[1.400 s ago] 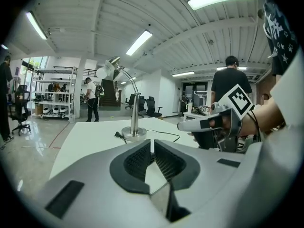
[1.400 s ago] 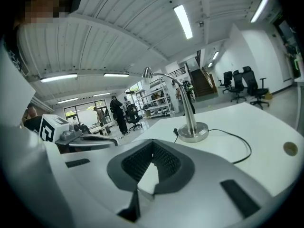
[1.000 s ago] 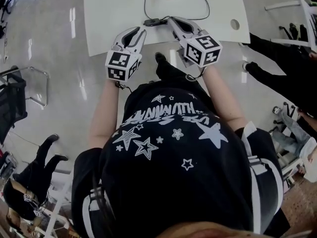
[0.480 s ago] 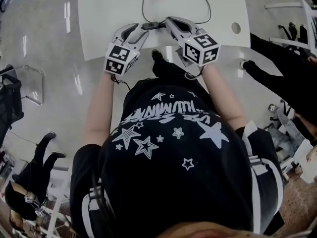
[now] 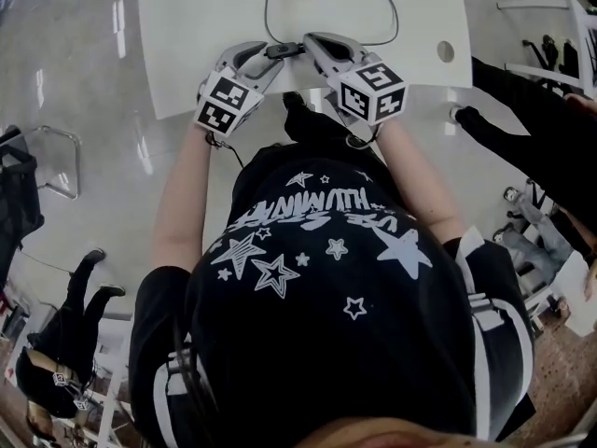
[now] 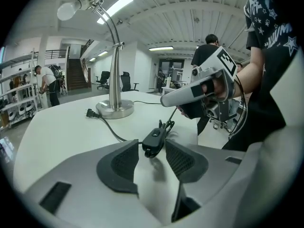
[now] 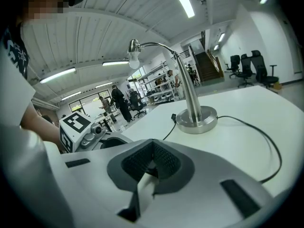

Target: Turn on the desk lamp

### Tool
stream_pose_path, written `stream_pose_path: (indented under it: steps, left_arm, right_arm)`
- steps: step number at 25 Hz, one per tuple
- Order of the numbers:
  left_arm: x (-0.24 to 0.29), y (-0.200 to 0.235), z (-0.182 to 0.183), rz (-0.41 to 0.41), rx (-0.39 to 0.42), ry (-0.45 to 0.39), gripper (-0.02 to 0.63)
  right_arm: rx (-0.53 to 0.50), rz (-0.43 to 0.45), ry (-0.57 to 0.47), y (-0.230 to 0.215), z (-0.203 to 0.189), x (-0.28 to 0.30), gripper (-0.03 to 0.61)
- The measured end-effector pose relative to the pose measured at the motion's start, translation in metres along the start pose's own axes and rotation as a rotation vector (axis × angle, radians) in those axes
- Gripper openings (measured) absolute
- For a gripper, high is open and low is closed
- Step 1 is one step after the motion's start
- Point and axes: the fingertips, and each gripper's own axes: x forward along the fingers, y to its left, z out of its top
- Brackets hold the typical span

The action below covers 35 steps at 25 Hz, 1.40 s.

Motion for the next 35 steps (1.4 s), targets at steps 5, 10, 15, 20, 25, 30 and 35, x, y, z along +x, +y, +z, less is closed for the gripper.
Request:
stream_pose_path:
  steps: [5,10,15,20,25,30,35]
  left_arm:
    - [0.005,-0.004,0.001,-0.028,0.0,0.004,0.172]
    - [0.007,-0.006,0.005,-0.046,-0.017,-0.014,0.172]
    - [0.004,-0.006,0.004,-0.075,-0.04,-0.006,0.17]
    - [0.0,-0.009,0.004,-0.094,-0.043,0.004,0.141]
    - [0.0,-0.007,0.003,-0.1,-0.036,0.003,0.137]
    - [0.001,-0.011,0.003,-0.109,-0.038,0.009,0.135]
    - [0.001,-0.013,0.004,-0.111,-0.037,0.008,0.135]
  right_arm:
    - [-0.001,-0.001,0.007,0.0,-0.002,0.0,0.005]
    - [0.001,-0.004,0.012,-0.002,-0.005,-0.001,0.005]
    - [0.001,0.002,0.024,0.0,-0.006,0.003,0.005]
    - [-0.014,0.017,0.047,0.004,-0.009,0.006,0.005]
    - [-0.061,0.053,0.086,0.012,-0.013,0.016,0.005]
    - [-0.052,0.077,0.106,0.014,-0.018,0.022,0.005]
    - [-0.068,0.11,0.119,0.021,-0.02,0.027,0.005]
